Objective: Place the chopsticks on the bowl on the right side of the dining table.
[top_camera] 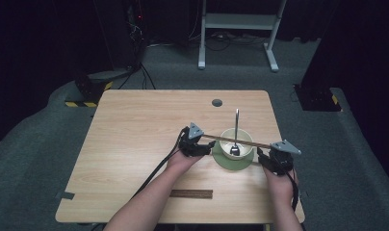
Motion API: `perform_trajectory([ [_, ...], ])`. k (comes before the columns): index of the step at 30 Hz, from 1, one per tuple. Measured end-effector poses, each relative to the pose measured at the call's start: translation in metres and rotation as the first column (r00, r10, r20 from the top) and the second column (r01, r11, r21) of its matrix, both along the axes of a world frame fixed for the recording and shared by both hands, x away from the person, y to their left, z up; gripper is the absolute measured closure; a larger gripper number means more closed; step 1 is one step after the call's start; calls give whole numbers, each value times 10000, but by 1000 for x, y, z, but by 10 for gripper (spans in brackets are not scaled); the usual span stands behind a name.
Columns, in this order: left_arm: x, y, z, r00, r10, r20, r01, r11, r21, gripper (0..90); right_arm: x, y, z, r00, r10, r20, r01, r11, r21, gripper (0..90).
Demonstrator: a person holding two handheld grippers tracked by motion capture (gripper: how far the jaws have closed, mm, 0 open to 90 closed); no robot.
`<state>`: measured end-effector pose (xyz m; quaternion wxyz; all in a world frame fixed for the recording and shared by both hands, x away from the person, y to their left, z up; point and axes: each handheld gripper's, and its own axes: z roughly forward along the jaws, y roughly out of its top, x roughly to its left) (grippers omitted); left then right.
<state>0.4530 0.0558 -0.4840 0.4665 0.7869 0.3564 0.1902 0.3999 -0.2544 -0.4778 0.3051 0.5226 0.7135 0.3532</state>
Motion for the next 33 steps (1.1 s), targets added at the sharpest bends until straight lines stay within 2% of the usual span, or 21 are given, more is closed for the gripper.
perform_trajectory([
  [4, -2, -1, -1, 10000, -35, 10, 35, 10000, 28, 317, -2, 0, 0, 10000, 16, 30, -16, 10000, 57, 403],
  [13, -12, 0, -1, 10000, 29, 78, -28, 9999, -132, 322, -2, -3, 2, 10000, -43, 62, 41, 9996, 295, 403],
  [33, -24, 0, -2, 10000, 65, 55, -64, 9998, -203, 326, 0, -1, 5, 9999, 19, 120, -21, 9998, 194, 411],
])
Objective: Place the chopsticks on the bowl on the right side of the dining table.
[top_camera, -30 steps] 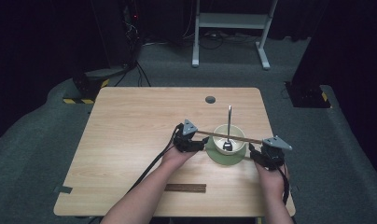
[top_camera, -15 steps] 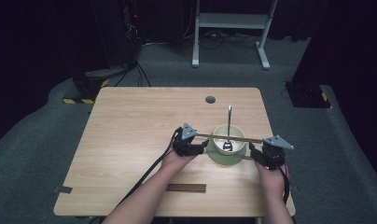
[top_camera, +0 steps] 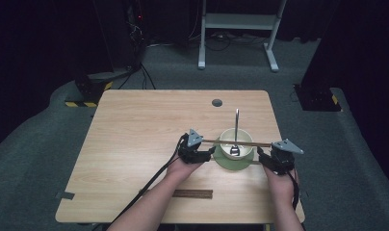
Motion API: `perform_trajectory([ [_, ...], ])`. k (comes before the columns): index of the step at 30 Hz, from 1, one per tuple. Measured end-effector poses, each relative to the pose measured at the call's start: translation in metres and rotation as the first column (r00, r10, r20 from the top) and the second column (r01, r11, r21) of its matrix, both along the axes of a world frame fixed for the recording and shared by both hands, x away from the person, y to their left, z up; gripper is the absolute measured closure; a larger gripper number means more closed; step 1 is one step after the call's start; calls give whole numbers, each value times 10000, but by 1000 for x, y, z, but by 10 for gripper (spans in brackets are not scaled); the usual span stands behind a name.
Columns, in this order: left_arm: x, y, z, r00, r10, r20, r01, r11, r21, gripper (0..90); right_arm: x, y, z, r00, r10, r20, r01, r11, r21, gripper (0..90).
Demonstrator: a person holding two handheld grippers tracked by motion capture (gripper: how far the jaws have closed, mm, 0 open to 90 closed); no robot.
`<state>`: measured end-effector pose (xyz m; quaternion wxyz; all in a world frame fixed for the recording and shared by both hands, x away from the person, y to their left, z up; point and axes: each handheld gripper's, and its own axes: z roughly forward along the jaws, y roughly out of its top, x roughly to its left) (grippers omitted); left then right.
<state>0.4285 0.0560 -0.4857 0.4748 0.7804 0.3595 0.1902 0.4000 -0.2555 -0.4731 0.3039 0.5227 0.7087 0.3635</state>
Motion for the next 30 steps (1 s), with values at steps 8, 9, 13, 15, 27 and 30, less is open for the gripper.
perform_trajectory([
  [8, 0, 3, 0, 10000, 43, -20, -43, 10000, -9, 329, 6, 4, 1, 9999, 85, -113, -87, 9999, -137, 418],
  [9, 0, 3, 0, 10000, 51, 7, -51, 10000, -3, 329, 7, 4, 1, 9999, 91, -119, -92, 9999, -130, 420],
  [13, 0, 5, 0, 10000, 72, 9, -72, 10000, -31, 330, 5, 3, 2, 10000, 25, -46, -25, 9999, -154, 415],
  [15, 0, 5, -1, 10000, 94, -8, -94, 10000, -15, 330, 4, 1, 3, 10000, -17, 36, 17, 9999, -127, 407],
  [27, -3, 5, -3, 10000, 22, -87, -23, 9999, -98, 332, 7, 1, -5, 9998, 42, -196, -44, 9999, -98, 408],
  [30, -4, 6, -3, 9999, 61, -82, -62, 9999, -118, 332, 7, 1, -5, 9998, 57, -180, -58, 9999, -95, 409],
])
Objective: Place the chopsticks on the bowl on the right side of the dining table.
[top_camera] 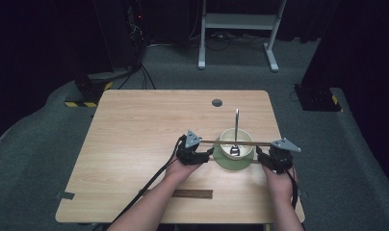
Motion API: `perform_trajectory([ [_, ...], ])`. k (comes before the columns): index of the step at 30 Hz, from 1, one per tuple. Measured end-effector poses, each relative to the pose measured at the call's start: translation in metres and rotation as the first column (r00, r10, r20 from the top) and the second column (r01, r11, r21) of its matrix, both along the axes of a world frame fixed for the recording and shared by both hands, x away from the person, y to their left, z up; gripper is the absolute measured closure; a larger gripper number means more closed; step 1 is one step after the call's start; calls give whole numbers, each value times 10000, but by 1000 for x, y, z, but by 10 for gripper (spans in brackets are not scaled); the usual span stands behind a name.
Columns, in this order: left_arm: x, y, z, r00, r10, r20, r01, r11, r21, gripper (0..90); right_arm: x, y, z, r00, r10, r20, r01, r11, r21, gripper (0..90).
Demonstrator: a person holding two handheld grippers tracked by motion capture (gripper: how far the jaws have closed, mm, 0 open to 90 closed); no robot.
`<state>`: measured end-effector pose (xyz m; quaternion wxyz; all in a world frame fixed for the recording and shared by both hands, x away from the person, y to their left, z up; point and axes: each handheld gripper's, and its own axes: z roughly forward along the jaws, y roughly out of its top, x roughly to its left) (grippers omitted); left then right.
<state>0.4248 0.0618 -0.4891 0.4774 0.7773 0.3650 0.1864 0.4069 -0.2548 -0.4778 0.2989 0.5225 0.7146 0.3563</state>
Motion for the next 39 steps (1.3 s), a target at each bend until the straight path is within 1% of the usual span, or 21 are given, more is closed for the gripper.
perform_trajectory([
  [4, 0, 2, 1, 10000, 74, 20, -74, 10000, 44, 332, -2, -1, 2, 10000, -80, 47, 80, 10000, 17, 410],
  [8, 0, 7, 2, 9996, 282, 64, -282, 9996, -2, 329, -6, -3, 4, 9998, -173, 75, 172, 9997, 167, 421],
  [10, 0, 10, 2, 9992, 390, 130, -390, 9992, 29, 362, -10, -3, 5, 9996, -239, 160, 236, 9996, 168, 433],
  [12, -1, 11, 2, 9983, 516, 282, -519, 9986, 104, 419, -13, -3, 6, 9993, -259, 266, 250, 9991, 332, 474],
  [14, -1, 13, 2, 9981, 576, 238, -579, 9982, 123, 465, -15, -2, 5, 9994, -215, 274, 204, 9991, 380, 505],
  [18, 0, 16, 1, 9976, 651, 231, -657, 9975, 242, 498, -16, 2, 1, 9995, -203, 234, 200, 9997, 138, 570],
  [20, 0, 17, 1, 9973, 699, 229, -703, 9974, 171, 519, -16, 1, 0, 9988, -350, 329, 348, 9994, 74, 599],
  [23, 0, 18, 1, 9969, 724, 305, -731, 9971, 214, 548, -16, -2, -1, 9976, -604, 349, 600, 9981, 124, 617],
  [26, -1, 18, -1, 9964, 783, 313, -794, 9963, 334, 558, -17, -6, -3, 9967, -723, 361, 715, 9972, 233, 638],
  [29, -2, 19, -3, 9951, 882, 444, -906, 9943, 558, 594, -18, -7, -4, 9967, -727, 374, 722, 9973, 159, 663],
  [32, -2, 20, -4, 9955, 839, 448, -870, 9936, 715, 615, -17, -6, -6, 9970, -690, 354, 689, 9976, 58, 681],
  [39, -3, 20, -5, 9961, 728, 495, -758, 9952, 622, 653, -16, -6, -6, 9968, -694, 383, 692, 9976, 78, 703],
])
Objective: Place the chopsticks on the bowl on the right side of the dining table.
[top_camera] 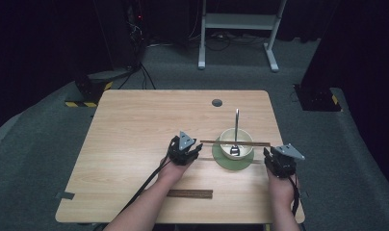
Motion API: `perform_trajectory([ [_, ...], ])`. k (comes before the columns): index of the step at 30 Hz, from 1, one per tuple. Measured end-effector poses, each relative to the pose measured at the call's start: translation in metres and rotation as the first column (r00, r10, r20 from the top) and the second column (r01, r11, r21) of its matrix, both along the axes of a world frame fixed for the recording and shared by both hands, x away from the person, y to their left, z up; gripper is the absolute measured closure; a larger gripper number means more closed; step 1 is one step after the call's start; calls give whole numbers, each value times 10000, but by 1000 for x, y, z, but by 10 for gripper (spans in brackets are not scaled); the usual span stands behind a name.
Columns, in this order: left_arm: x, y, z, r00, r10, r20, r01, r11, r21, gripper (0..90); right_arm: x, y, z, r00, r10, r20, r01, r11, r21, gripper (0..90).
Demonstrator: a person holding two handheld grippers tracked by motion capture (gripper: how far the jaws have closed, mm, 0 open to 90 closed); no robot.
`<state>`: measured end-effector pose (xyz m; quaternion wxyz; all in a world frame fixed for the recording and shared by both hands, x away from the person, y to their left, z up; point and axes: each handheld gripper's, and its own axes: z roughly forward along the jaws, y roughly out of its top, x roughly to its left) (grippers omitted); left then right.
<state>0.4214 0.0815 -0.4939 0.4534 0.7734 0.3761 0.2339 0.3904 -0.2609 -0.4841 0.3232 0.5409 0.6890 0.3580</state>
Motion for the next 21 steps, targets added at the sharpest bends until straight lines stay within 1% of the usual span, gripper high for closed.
perform_trajectory([
  [11, -2, 0, 0, 9999, -164, -21, 164, 9999, 15, 652, 2, -1, 0, 9999, -73, 79, 72, 10000, 46, 724],
  [15, -3, 1, 2, 9999, -144, 12, 144, 9999, -65, 651, 4, -1, -1, 9999, -89, 73, 89, 10000, 15, 726],
  [21, -2, 4, 2, 9999, -91, -50, 91, 9999, -52, 648, 6, -1, -2, 9999, -115, 67, 115, 9999, 47, 725],
])
